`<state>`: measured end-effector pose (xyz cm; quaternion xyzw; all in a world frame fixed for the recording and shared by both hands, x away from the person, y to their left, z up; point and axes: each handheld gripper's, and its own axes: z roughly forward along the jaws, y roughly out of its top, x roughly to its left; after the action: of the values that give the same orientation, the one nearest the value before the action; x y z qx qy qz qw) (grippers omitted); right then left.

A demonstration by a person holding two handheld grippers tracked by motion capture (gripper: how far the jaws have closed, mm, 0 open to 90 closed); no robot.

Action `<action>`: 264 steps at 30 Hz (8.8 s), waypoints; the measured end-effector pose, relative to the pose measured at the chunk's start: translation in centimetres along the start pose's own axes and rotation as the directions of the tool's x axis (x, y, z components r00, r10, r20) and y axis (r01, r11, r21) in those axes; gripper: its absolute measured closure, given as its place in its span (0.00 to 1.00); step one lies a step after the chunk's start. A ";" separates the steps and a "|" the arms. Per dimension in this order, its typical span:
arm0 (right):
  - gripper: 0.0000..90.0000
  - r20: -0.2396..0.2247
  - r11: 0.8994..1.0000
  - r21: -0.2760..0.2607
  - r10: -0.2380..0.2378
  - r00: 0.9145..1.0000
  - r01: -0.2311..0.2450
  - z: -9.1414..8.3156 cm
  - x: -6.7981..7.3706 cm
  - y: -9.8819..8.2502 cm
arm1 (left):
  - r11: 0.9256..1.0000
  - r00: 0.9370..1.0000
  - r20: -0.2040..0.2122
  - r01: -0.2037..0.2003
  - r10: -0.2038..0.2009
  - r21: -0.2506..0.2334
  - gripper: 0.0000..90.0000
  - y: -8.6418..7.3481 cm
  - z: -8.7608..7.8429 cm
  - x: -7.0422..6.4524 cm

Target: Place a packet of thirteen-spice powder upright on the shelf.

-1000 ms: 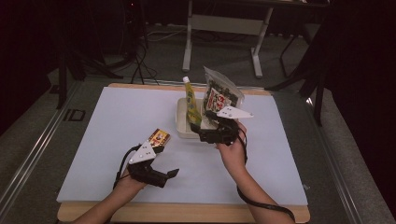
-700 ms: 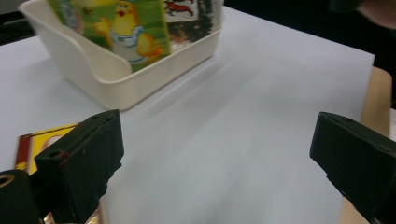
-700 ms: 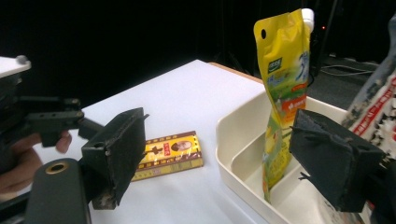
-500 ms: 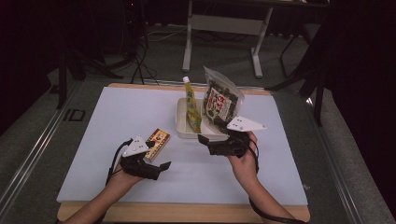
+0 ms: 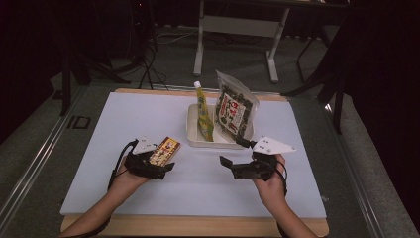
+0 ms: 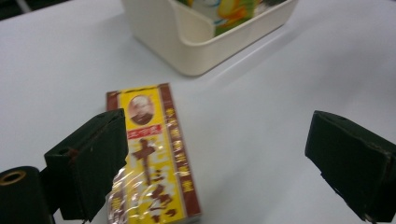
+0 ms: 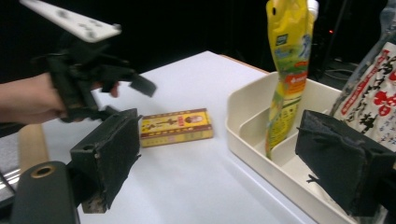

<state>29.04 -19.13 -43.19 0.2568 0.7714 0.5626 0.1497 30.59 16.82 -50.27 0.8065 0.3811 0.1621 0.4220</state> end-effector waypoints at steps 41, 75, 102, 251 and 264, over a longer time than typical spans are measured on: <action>0.14 0.045 0.998 0.040 -0.048 0.998 0.047 -1.0 1.1 -2.3 | 0.899 0.994 -0.105 0.071 -0.028 0.432 0.28 1.7 7.6 3.3; 0.15 0.082 0.996 0.080 -0.048 0.996 0.041 -0.8 1.3 -1.4 | 1.000 0.989 0.147 0.000 -0.003 0.023 0.35 3.0 1.4 -2.3; 0.25 0.069 0.974 -0.110 0.206 0.976 -0.198 0.7 3.3 1.4 | 0.935 0.953 0.240 -0.092 0.182 -0.344 0.35 2.8 1.4 -6.2; 0.73 0.653 0.973 -0.041 0.198 0.731 -0.227 22.9 0.7 1.8 | 0.963 0.996 -0.076 0.028 -0.050 -0.268 0.02 -1.5 -0.1 -4.1; 0.56 0.585 0.973 -0.039 0.208 0.784 -0.229 22.1 0.7 2.6 | 0.964 0.996 -0.072 0.033 -0.054 -0.263 0.02 -1.6 0.1 -4.0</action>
<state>40.52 -0.63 -47.78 0.5076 0.6620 0.4564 0.3093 27.22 14.35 -51.37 0.7283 0.3902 0.2333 0.5128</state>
